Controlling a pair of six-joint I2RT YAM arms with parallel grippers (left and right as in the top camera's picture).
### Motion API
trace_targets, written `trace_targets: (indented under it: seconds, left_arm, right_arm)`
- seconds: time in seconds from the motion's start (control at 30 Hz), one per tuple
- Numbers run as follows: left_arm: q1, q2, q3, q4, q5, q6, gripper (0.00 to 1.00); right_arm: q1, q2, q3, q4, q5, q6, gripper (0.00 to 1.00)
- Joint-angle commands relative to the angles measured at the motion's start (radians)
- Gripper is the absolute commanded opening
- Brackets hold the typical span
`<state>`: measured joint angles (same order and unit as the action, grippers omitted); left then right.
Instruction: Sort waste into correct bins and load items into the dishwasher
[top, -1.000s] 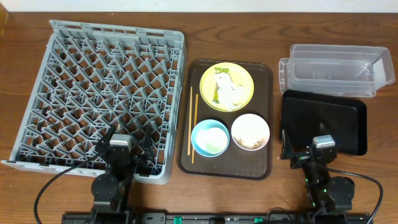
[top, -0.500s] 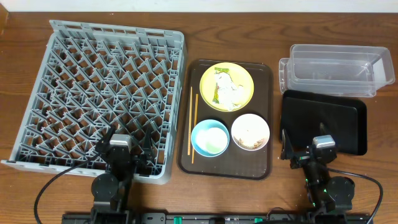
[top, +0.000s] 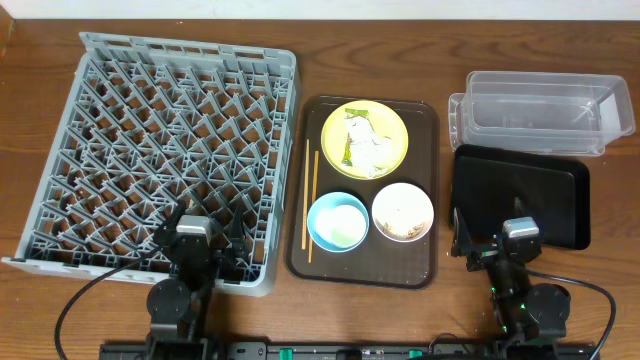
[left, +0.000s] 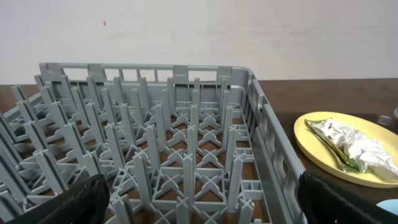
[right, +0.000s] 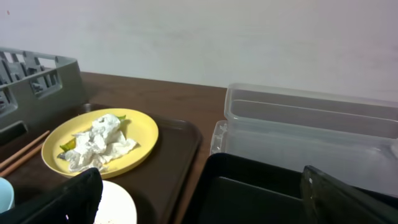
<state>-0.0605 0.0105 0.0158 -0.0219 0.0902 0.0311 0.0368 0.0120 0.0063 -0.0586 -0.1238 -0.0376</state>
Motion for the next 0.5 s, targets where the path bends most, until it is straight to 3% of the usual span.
trace_targets:
  seconds: [0.0, 0.3, 0.47]
  left_arm:
    - [0.005, -0.006, -0.012, -0.041, 0.014, 0.013, 0.97]
    - [0.005, 0.056, 0.114, -0.198, 0.003, -0.036, 0.97]
    - [0.005, 0.192, 0.298, -0.345, -0.002, -0.075, 0.97]
  right_arm:
    - [0.010, -0.001, -0.001, 0.004, -0.015, 0.037, 0.99]
    - [0.010, 0.030, 0.061, 0.013, -0.013, 0.176, 0.99]
    - [0.010, 0.181, 0.187, -0.022, -0.016, 0.182, 0.99]
